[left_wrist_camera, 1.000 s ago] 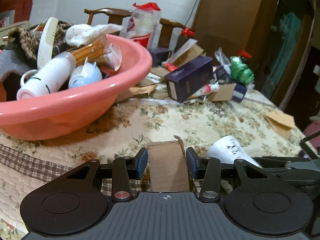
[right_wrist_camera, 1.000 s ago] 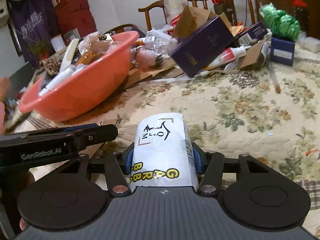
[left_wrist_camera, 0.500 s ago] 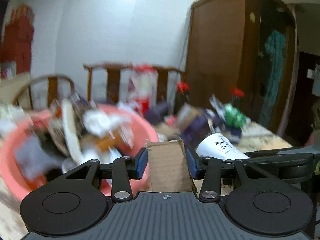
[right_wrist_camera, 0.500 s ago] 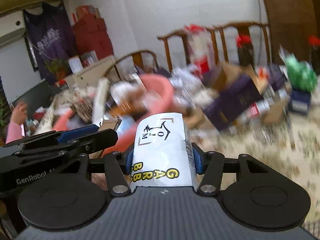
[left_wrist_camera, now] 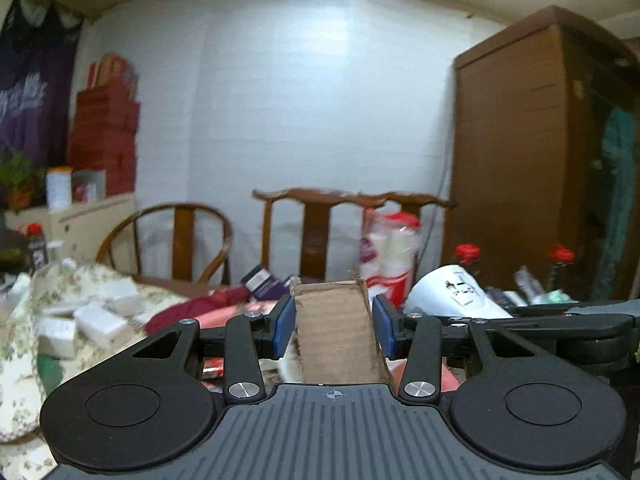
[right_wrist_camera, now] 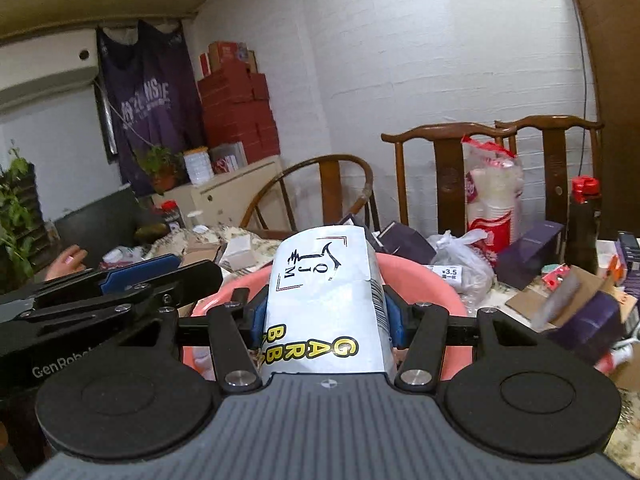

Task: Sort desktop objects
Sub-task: 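Carry the cardboard in the left gripper and the roll in the right gripper over the basin, then open both grippers to drop the cardboard and roll into the basin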

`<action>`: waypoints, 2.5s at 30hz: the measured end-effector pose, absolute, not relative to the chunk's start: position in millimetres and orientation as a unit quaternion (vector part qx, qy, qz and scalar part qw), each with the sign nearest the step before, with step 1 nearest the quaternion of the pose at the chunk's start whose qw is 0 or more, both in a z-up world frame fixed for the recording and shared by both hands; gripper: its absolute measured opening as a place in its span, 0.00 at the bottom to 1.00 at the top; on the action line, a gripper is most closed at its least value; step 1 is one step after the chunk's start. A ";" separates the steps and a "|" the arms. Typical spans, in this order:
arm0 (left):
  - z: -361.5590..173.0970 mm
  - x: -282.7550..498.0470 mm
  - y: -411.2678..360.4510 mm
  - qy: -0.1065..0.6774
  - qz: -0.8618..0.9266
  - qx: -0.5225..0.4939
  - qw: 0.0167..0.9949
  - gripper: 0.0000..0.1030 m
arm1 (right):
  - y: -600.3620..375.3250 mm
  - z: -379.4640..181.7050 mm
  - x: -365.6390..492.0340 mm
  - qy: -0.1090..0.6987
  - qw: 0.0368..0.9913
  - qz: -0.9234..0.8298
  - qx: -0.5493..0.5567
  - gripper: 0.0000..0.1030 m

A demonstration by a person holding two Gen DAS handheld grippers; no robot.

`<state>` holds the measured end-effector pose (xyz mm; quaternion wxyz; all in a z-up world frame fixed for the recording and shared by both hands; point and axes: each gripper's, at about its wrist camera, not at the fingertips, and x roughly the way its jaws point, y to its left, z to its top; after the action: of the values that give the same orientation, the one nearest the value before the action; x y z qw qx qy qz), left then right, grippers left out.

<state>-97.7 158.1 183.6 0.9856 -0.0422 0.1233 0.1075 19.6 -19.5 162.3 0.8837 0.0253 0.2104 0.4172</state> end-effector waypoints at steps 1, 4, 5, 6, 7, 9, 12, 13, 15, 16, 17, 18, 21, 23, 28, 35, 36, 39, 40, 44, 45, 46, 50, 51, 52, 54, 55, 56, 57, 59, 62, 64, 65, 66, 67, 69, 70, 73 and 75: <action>178.9 -94.4 165.1 0.127 0.110 -0.049 0.985 0.42 | -11.6 159.2 21.5 0.212 0.885 0.414 0.019 0.58; 167.3 -88.2 182.1 0.140 0.116 -0.067 0.981 0.42 | 7.1 146.9 28.0 0.229 0.881 0.414 0.012 0.58; 162.8 -86.2 187.0 0.145 0.119 -0.069 0.980 0.42 | 12.7 141.9 31.2 0.237 0.879 0.414 0.009 0.58; 158.8 -84.5 189.6 0.149 0.121 -0.069 0.979 0.42 | 17.4 137.0 32.5 0.241 0.878 0.413 0.006 0.58; 155.3 -82.9 192.5 0.153 0.123 -0.069 0.978 0.42 | 21.1 132.2 32.7 0.244 0.878 0.412 0.002 0.58; 149.1 -81.7 197.9 0.161 0.120 -0.074 0.977 0.42 | 27.8 124.9 34.2 0.253 0.877 0.409 -0.003 0.58; 141.1 -79.4 201.9 0.168 0.121 -0.076 0.975 0.42 | 33.2 118.2 34.9 0.259 0.877 0.404 -0.010 0.58; 139.7 -76.7 202.5 0.171 0.121 -0.074 0.975 0.42 | 34.9 116.6 35.9 0.259 0.879 0.401 -0.013 0.58; 136.5 -69.0 204.0 0.180 0.121 -0.070 0.974 0.42 | 38.6 114.3 38.6 0.261 0.882 0.392 -0.020 0.58; 135.3 -63.5 205.7 0.186 0.117 -0.070 0.973 0.42 | 39.6 113.1 42.0 0.262 0.883 0.388 -0.022 0.58; 134.5 -56.7 206.6 0.193 0.114 -0.070 0.972 0.42 | 41.3 110.8 46.8 0.265 0.885 0.382 -0.024 0.58; 133.3 -50.5 207.6 0.198 0.113 -0.071 0.971 0.42 | 42.8 108.4 52.4 0.271 0.886 0.376 -0.024 0.59; 126.7 -34.2 213.1 0.219 0.108 -0.071 0.967 0.42 | 45.9 102.1 65.2 0.280 0.890 0.360 -0.027 0.59; 119.6 -26.4 220.0 0.237 0.121 -0.072 0.961 0.38 | 51.5 97.4 72.0 0.292 0.886 0.359 -0.032 0.60; 105.9 -25.0 232.5 0.255 0.143 -0.051 0.955 0.25 | 79.6 91.0 64.3 0.288 0.890 0.346 -0.074 0.61; 111.6 -17.6 255.7 0.273 0.151 -0.064 0.948 0.24 | 115.8 90.8 70.8 0.288 0.885 0.342 -0.126 0.61; 113.0 -14.8 259.7 0.274 0.152 -0.070 0.947 0.25 | 120.9 90.6 72.5 0.286 0.883 0.344 -0.140 0.62; 112.9 3.7 264.9 0.289 0.159 -0.056 0.942 0.36 | 130.8 84.6 84.7 0.299 0.873 0.345 -0.173 0.65; 109.4 10.6 264.1 0.296 0.165 -0.049 0.939 0.46 | 132.4 80.7 90.6 0.305 0.872 0.340 -0.177 0.65; 100.0 34.0 261.9 0.333 0.181 -0.015 0.925 0.50 | 128.9 73.5 112.9 0.336 0.869 0.331 -0.148 0.65; 99.7 36.4 266.1 0.338 0.180 -0.019 0.923 0.52 | 129.6 73.7 113.0 0.336 0.867 0.333 -0.155 0.65; 98.0 39.2 270.2 0.347 0.183 -0.018 0.920 0.49 | 130.8 73.0 111.9 0.332 0.866 0.335 -0.164 0.65; 93.2 35.9 284.7 0.357 0.175 -0.039 0.917 0.60 | 126.8 71.7 107.1 0.332 0.867 0.332 -0.167 0.65; 93.3 35.2 286.2 0.357 0.174 -0.045 0.917 0.60 | 125.3 72.1 106.4 0.335 0.867 0.331 -0.166 0.65; 92.9 35.5 285.8 0.358 0.175 -0.043 0.916 0.61 | 125.5 73.4 107.0 0.339 0.865 0.330 -0.166 0.67; 93.2 37.1 283.7 0.359 0.180 -0.037 0.915 0.62 | 123.3 75.0 104.9 0.343 0.864 0.329 -0.168 0.69; 93.7 36.8 282.2 0.358 0.181 -0.034 0.916 0.62 | 121.6 75.5 103.4 0.341 0.865 0.327 -0.169 0.71; 94.3 36.5 280.8 0.356 0.182 -0.030 0.916 0.63 | 119.8 75.3 102.1 0.341 0.865 0.327 -0.169 0.73; 95.6 35.7 279.4 0.355 0.184 -0.030 0.916 0.63 | 117.2 75.3 101.7 0.340 0.866 0.328 -0.165 0.74; 99.0 31.6 272.5 0.350 0.184 -0.024 0.918 0.68 | 112.7 75.3 104.1 0.339 0.870 0.323 -0.153 0.80; 104.8 21.6 259.4 0.335 0.183 0.000 0.924 0.73 | 106.2 78.7 99.8 0.325 0.874 0.330 -0.149 0.83; 110.7 12.2 254.9 0.325 0.177 -0.002 0.929 0.74 | 101.3 82.7 89.7 0.299 0.880 0.334 -0.158 0.84; 115.0 5.5 253.8 0.317 0.173 -0.007 0.933 0.74 | 97.2 85.6 82.6 0.281 0.883 0.338 -0.162 0.84; 119.1 -1.6 252.6 0.309 0.167 -0.012 0.936 0.74 | 92.9 89.1 75.9 0.263 0.886 0.344 -0.166 0.85; 123.4 -9.1 251.4 0.301 0.161 -0.016 0.940 0.76 | 88.2 92.9 69.7 0.248 0.888 0.349 -0.167 0.86; 131.8 -26.6 249.6 0.283 0.153 -0.024 0.947 0.80 | 76.0 102.8 55.3 0.219 0.892 0.361 -0.164 0.87; 135.4 -34.9 247.8 0.275 0.150 -0.028 0.949 0.81 | 69.5 106.9 49.8 0.210 0.893 0.366 -0.160 0.88; 138.7 -54.8 236.9 0.262 0.133 -0.031 0.955 0.83 | 49.2 116.7 36.1 0.197 0.888 0.394 -0.132 0.92; 134.7 -58.6 229.5 0.263 0.134 -0.025 0.955 0.85 | 39.2 116.1 26.5 0.193 0.885 0.406 -0.122 0.92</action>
<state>-58.6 229.5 134.7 0.9552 -0.0251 0.2627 0.1342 26.5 39.2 116.1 0.8848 -0.1219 0.1934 0.4060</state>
